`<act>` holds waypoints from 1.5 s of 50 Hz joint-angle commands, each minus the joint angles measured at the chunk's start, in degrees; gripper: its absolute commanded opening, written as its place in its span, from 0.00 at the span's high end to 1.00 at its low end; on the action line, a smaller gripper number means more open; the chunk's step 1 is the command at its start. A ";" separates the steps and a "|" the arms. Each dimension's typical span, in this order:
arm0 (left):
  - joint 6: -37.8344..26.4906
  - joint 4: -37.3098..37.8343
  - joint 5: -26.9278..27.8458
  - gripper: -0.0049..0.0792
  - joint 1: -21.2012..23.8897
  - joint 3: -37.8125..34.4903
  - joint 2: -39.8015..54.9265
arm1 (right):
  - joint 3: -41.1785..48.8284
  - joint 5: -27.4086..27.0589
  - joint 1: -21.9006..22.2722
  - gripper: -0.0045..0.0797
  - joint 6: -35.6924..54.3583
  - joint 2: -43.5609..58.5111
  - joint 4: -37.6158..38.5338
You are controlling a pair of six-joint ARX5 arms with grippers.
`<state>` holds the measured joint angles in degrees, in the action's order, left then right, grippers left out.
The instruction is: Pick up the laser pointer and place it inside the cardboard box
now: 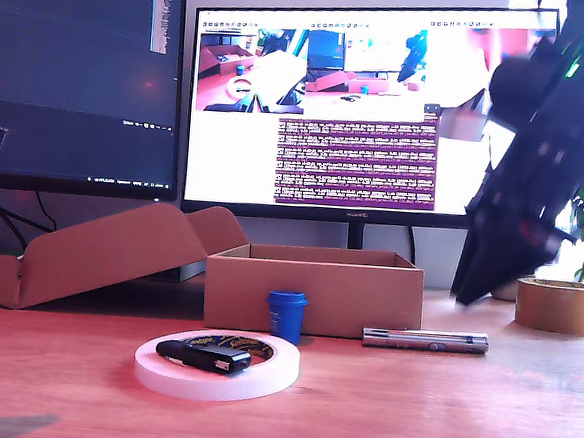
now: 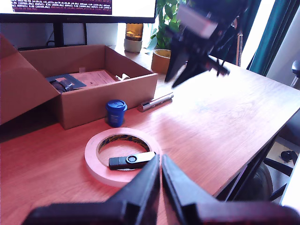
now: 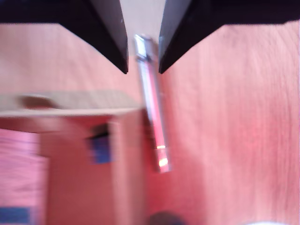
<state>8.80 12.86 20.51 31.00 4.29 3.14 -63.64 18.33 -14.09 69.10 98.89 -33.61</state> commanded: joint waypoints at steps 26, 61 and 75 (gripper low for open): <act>-0.26 -0.39 -0.04 0.97 0.13 -0.57 0.22 | -0.55 -3.04 -0.52 0.65 -0.04 3.80 3.78; -0.31 1.33 -0.04 0.97 0.13 -0.57 0.22 | -0.55 -4.04 -0.52 0.81 -0.04 7.02 4.02; -1.62 1.29 -0.11 0.97 0.13 -0.57 0.22 | -0.57 -5.60 -0.52 0.96 -0.04 7.02 0.57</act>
<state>7.73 14.63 20.47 31.00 4.29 3.14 -64.84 13.08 -14.35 69.08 104.60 -31.51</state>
